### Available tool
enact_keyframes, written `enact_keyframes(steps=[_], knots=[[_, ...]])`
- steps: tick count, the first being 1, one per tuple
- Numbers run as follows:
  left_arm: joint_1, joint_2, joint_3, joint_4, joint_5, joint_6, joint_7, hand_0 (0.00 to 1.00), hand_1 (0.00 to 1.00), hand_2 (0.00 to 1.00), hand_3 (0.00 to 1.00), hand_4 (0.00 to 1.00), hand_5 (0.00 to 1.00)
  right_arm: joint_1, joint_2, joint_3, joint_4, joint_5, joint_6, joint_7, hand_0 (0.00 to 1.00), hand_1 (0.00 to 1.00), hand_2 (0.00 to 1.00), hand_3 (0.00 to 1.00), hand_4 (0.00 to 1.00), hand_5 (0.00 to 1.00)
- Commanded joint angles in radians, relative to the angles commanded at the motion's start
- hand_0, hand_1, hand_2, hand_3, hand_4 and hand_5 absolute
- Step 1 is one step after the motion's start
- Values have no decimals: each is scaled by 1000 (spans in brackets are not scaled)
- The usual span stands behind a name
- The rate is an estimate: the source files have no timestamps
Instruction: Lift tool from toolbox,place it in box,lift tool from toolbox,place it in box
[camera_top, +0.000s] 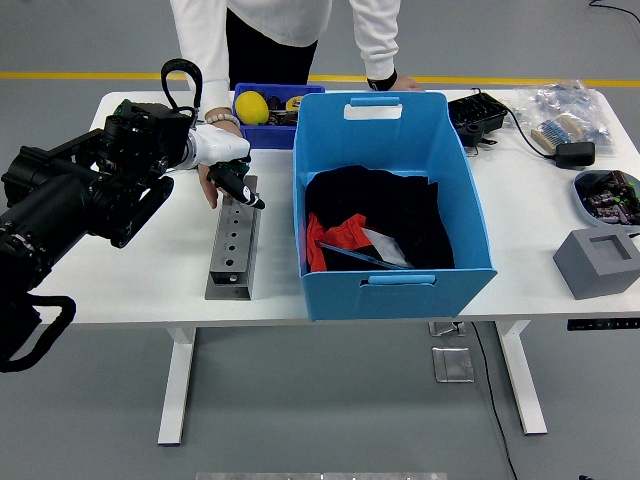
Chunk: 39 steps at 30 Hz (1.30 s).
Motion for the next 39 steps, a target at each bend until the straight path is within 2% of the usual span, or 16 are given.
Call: enact_keyframes(steps=[2, 3, 8, 9, 14, 15, 20, 21, 26, 27, 30, 32, 33, 38, 39], knots=[[1, 1, 2, 0, 1, 6, -5, 413, 220, 223, 301, 921, 783, 0, 0, 2, 0, -1, 0, 0, 661, 651, 707, 576, 856, 673], [2, 1, 2, 1, 1, 12, -9, 340, 162, 176, 233, 962, 672, 0, 0, 3, 0, -1, 0, 0, 662, 651, 707, 576, 856, 673], [4, 3, 6, 6, 4, 50, -29, 340, 162, 176, 233, 962, 672, 0, 1, 3, 0, -2, 0, 0, 662, 651, 707, 576, 856, 673], [5, 4, 7, 7, 6, 60, -32, 271, 100, 125, 177, 998, 551, 0, 1, 4, 0, -3, 0, 0, 662, 652, 707, 576, 855, 672], [9, 9, 10, 11, 11, 113, -51, 271, 100, 125, 177, 998, 551, 0, 1, 7, 0, -5, -1, -1, 662, 652, 707, 576, 855, 672], [10, 10, 10, 12, 11, 126, -55, 191, 51, 83, 127, 998, 431, 0, 1, 7, 0, -4, -1, -1, 663, 651, 707, 575, 855, 673], [15, 15, 11, 15, 10, 175, -69, 191, 51, 83, 127, 998, 431, -1, 1, 9, 0, -5, -1, -1, 663, 651, 707, 575, 855, 673], [16, 16, 12, 15, 8, 186, -72, 162, 2, 46, 91, 998, 299, -2, 1, 9, 0, -6, -1, -1, 661, 651, 707, 576, 855, 673], [20, 21, 6, 14, -2, 252, -88, 162, 2, 46, 91, 998, 299, -3, 2, 13, 0, -10, -1, -2, 661, 651, 707, 576, 855, 673], [20, 22, 3, 13, -4, 262, -91, 123, 2, 5, 65, 969, 248, -4, 2, 13, 0, -9, -1, -2, 661, 651, 707, 576, 855, 673], [23, 27, -13, 5, -16, 284, -100, 123, 2, 5, 65, 969, 248, -6, 2, 17, 0, -13, -1, -3, 661, 651, 707, 576, 855, 673], [24, 32, -24, -3, -22, 294, -103, 123, 2, 5, 65, 969, 248, -7, 3, 17, 0, -12, -1, -3, 661, 651, 707, 576, 855, 673], [24, 35, -30, -9, -25, 297, -105, 112, 2, 2, 55, 908, 216, -8, 3, 18, 0, -12, -2, -3, 661, 652, 707, 575, 855, 673], [27, 53, -54, -53, -33, 296, -112, 112, 2, 2, 55, 908, 216, -12, 3, 25, 0, -18, -1, -4, 661, 652, 707, 575, 855, 673], [27, 56, -61, -64, -33, 293, -112, 107, 2, 2, 49, 878, 206, -13, 3, 27, 0, -19, -1, -4, 661, 652, 707, 575, 855, 673]])
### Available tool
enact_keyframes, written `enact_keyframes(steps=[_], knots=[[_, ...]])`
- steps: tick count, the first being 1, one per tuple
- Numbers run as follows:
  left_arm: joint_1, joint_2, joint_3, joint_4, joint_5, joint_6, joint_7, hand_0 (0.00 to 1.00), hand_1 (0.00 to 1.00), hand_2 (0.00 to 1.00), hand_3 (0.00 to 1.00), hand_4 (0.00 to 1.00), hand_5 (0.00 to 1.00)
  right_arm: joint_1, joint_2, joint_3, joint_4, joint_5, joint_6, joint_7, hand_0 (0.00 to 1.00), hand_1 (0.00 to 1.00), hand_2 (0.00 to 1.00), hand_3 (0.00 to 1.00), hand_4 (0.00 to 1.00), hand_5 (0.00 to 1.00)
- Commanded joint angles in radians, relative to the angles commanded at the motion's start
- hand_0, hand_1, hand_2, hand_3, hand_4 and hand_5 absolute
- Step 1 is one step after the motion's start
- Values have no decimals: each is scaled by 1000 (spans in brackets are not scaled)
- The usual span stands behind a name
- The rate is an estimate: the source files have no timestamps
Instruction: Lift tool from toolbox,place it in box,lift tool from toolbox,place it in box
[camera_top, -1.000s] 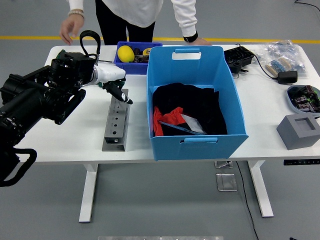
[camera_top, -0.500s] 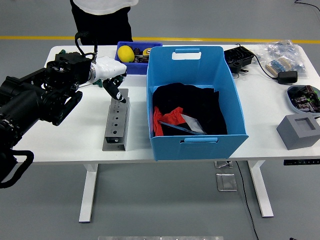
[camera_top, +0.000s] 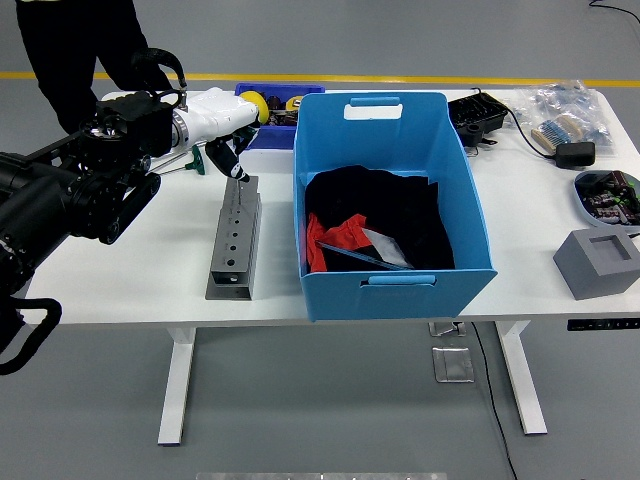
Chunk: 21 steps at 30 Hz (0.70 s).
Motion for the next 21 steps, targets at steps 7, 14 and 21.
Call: enact_keyframes(steps=[7, 14, 21], knots=[[1, 21, -42, -81, 7, -27, 4, 107, 2, 2, 46, 860, 191, -12, 3, 15, 0, -13, 1, -4, 662, 652, 707, 575, 855, 674], [1, 55, -79, -187, 6, -59, 9, 107, 2, 2, 46, 844, 215, -25, 7, 40, 0, -33, 0, -10, 661, 651, 707, 575, 855, 674], [-1, 63, -131, -304, -17, -75, 14, 108, 2, 2, 45, 841, 223, -33, 10, 54, 0, -44, -1, -14, 661, 652, 707, 574, 855, 674]])
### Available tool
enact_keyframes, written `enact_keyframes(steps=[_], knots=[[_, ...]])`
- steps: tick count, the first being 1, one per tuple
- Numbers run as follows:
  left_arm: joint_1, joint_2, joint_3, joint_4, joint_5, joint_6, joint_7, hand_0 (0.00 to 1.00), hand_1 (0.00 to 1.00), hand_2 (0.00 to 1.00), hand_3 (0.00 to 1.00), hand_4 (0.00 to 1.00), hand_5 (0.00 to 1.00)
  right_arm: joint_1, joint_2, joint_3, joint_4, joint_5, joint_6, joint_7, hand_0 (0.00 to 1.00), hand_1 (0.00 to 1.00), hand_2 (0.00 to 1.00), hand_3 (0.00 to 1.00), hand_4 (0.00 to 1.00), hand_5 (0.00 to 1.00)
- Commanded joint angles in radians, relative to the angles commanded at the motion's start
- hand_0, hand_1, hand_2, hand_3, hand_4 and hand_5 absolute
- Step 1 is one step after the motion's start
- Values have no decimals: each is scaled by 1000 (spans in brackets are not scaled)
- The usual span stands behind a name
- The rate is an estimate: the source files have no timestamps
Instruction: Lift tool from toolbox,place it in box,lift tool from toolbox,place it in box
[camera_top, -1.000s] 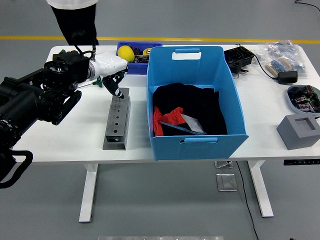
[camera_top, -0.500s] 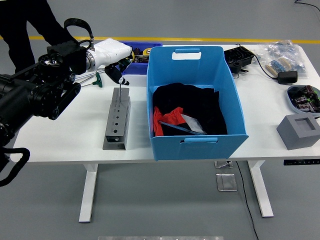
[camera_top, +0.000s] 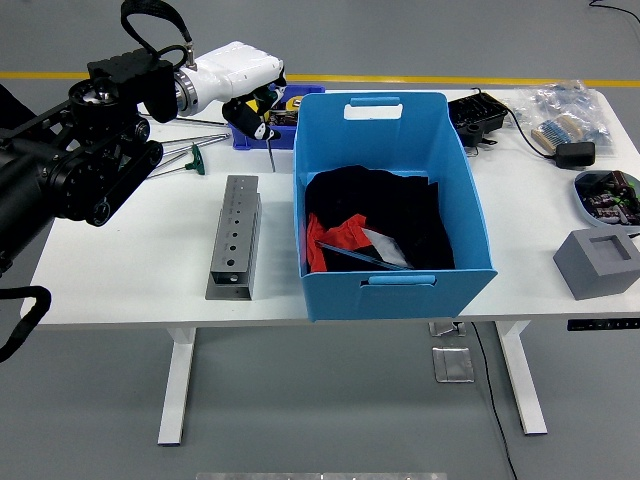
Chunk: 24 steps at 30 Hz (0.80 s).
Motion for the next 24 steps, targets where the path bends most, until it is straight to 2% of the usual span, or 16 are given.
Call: enact_keyframes(steps=[5, 9, 11, 15, 19, 20, 21, 24], knots=[[1, -10, -20, -113, -42, -4, 9, 108, 2, 2, 45, 837, 218, -2, 1, 7, 0, -9, 0, -2, 667, 653, 707, 574, 855, 674], [8, -26, 16, -181, -84, 8, 11, 108, 2, 2, 45, 834, 212, 0, 0, 1, 0, 2, -1, -1, 665, 653, 708, 575, 856, 674], [9, -35, 42, -193, -99, 22, 9, 108, 2, 2, 45, 834, 212, 2, 0, -3, 0, 6, -1, 0, 665, 653, 708, 575, 856, 674], [-7, -82, 147, -175, -103, 72, -1, 113, 2, 2, 57, 829, 191, 7, -1, -15, 0, 20, -2, 2, 666, 652, 708, 574, 855, 673], [-24, -122, 224, -126, -123, 84, -6, 113, 2, 2, 57, 829, 191, 13, -4, -27, 0, 31, -3, 5, 666, 652, 708, 574, 855, 673], [-27, -132, 235, -112, -128, 83, -6, 113, 2, 2, 57, 829, 191, 14, -5, -28, 0, 33, -3, 6, 666, 652, 708, 574, 855, 673], [-30, -140, 244, -98, -135, 76, -6, 215, 78, 125, 244, 886, 332, 15, -5, -30, 0, 35, -4, 7, 665, 653, 706, 575, 856, 672], [-34, -160, 255, -58, -145, 24, -2, 215, 78, 125, 244, 886, 332, 19, -7, -38, 0, 41, -5, 9, 665, 653, 706, 575, 856, 672]])
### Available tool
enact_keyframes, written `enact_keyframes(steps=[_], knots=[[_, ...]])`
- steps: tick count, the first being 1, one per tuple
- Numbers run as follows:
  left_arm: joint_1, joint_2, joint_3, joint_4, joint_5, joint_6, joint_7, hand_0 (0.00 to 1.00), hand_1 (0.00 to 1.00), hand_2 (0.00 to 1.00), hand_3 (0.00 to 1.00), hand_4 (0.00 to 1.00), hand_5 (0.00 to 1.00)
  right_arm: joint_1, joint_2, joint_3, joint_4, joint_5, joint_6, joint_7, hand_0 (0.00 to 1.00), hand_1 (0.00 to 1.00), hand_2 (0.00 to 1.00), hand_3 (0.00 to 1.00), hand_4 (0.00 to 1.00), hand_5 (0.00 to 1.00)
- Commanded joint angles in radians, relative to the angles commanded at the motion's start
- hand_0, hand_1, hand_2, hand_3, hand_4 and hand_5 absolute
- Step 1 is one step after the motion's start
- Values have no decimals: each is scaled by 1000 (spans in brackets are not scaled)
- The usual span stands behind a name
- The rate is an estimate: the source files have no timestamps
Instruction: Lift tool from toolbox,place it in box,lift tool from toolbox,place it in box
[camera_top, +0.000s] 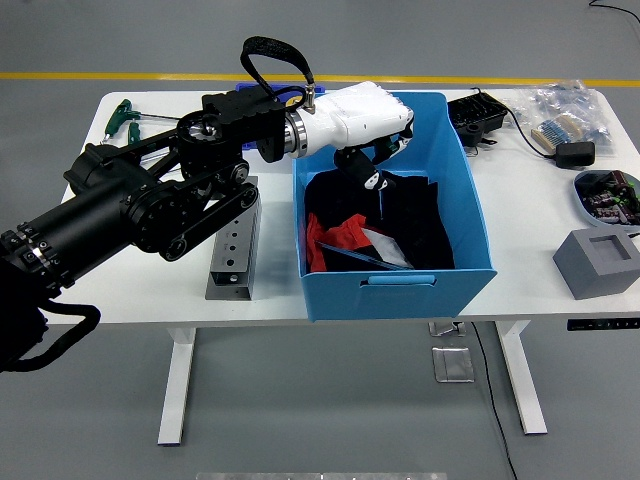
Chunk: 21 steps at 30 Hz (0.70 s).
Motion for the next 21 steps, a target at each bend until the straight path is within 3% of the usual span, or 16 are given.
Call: enact_keyframes(steps=[2, 3, 8, 9, 14, 15, 20, 21], knots=[[-1, -8, 7, 27, 0, -25, -2, 215, 78, 125, 244, 886, 332, 3, -1, -3, 0, 4, -1, 2, 665, 653, 706, 575, 856, 672], [-1, -10, 10, 37, -2, -34, -2, 364, 329, 392, 510, 907, 379, 4, -2, -4, 0, 5, -2, 2, 662, 653, 706, 575, 855, 672], [-2, -10, 18, 58, 2, -92, 6, 364, 329, 392, 510, 907, 379, 7, -3, -4, 0, 7, -4, 5, 662, 653, 706, 575, 855, 672], [-2, -9, 16, 59, 7, -115, 11, 551, 587, 670, 648, 967, 480, 7, -4, -3, 0, 6, -5, 5, 660, 652, 705, 575, 855, 672], [4, -2, 10, 51, -4, -174, 22, 551, 587, 670, 648, 967, 480, 8, -4, -3, 0, 5, -4, 5, 660, 652, 705, 575, 855, 672], [5, 0, 9, 48, -10, -186, 25, 729, 760, 903, 840, 998, 545, 8, -4, -2, 0, 3, -4, 5, 661, 650, 706, 574, 855, 671], [15, 10, -9, 35, -51, -228, 34, 729, 760, 903, 840, 998, 545, 7, -4, 2, 0, -3, -2, 4, 661, 650, 706, 574, 855, 671], [17, 12, -16, 32, -64, -230, 36, 842, 887, 998, 927, 998, 605, 7, -3, 4, 0, -5, -2, 3, 661, 651, 705, 574, 855, 671]])
